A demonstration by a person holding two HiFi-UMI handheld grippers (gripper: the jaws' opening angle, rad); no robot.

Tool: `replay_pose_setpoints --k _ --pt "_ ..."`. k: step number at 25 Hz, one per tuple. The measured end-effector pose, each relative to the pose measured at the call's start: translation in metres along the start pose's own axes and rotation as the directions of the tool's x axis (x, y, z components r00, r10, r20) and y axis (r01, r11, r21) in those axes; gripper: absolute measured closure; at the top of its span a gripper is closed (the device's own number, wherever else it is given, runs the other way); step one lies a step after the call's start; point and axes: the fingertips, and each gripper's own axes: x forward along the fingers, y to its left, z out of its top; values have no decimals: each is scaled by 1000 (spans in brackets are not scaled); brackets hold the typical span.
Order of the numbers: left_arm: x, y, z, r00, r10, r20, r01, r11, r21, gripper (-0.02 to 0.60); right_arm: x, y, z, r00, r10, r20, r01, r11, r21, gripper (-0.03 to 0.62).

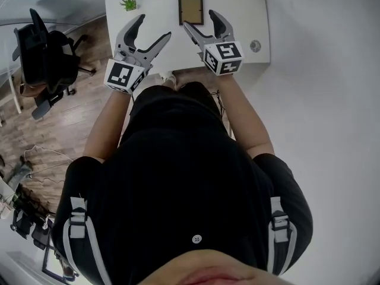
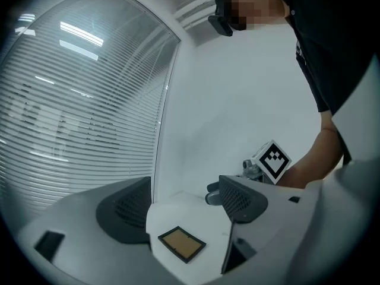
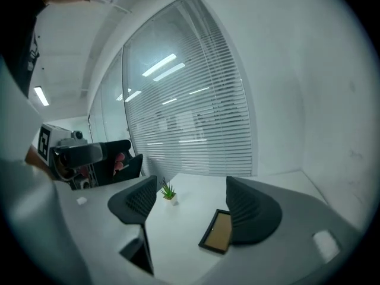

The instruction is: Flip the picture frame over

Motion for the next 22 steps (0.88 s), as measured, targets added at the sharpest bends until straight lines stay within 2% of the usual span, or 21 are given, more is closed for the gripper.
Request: replay_pose_setpoints --k 7,12,22 --pt "16 38 -34 999 21 -43 -22 1000 -16 227 54 -36 -49 987 -93 -134 98 995 33 220" --pt "27 55 -54 997 51 -62 -53 998 -30 227 85 -48 -87 969 -114 -221 128 991 49 220" --pt "42 81 -97 987 107 -119 -115 991 -63 229 126 -60 -151 911 -175 -373 209 977 50 235"
